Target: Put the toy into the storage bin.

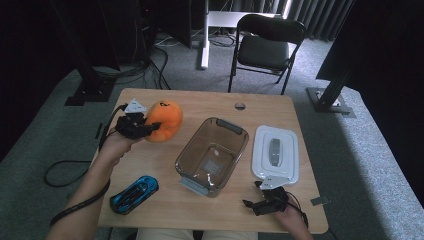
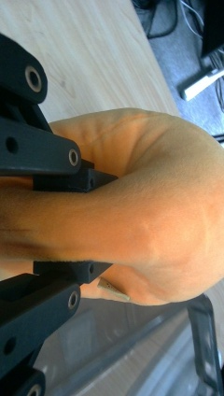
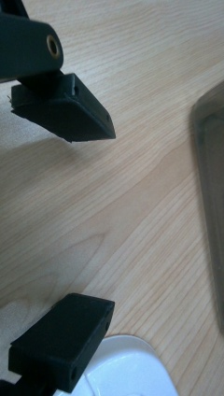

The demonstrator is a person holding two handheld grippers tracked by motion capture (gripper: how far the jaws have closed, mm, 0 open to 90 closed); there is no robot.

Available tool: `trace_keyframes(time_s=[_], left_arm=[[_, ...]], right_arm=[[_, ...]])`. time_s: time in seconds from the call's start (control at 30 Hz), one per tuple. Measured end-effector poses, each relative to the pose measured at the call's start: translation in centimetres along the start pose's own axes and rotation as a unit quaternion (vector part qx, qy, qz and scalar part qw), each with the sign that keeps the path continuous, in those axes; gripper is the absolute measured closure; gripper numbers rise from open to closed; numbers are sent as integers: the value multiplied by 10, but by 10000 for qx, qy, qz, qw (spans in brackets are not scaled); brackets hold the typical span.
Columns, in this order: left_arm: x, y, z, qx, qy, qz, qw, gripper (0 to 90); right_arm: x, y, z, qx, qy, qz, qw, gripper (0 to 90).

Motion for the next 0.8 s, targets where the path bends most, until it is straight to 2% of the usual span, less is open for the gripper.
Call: trace_keyframes(time_s=[0.07,0.1,0.17,0.33,0.6,0.77,0.8], left_arm=[[-2,7,-7,87,29,62,9999,695],[-3,11,-9,151,30,95,9998,694],[-6,18,-16,235,65,211,9995,694],[-7,33,-30,487,50,285,9984,694],[-5,50,-57,653,80,394,9971,694],[1,67,-71,819,51,506,9953,693],[4,70,-73,800,27,549,9953,694]], right_arm=[[1,-2,0,-124,-69,131,9998,133],[2,-2,0,-157,-81,112,9998,129],[2,-2,0,-150,-80,118,9998,129],[2,-2,0,-141,-80,123,9998,129],[2,-2,0,-119,-73,144,9998,130],[2,-2,0,-116,-71,143,9998,130],[2,-2,0,-115,-71,143,9998,130]])
Point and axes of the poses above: each handheld gripper's, and its own axes: x roughly forward along the jaws, z roughly out of its underside, y roughly to its right, the point moved 9 cm from there along x, roughly forward along the jaws, and after that the axes turned 8 degrees about -y, right-handed, at the moved point
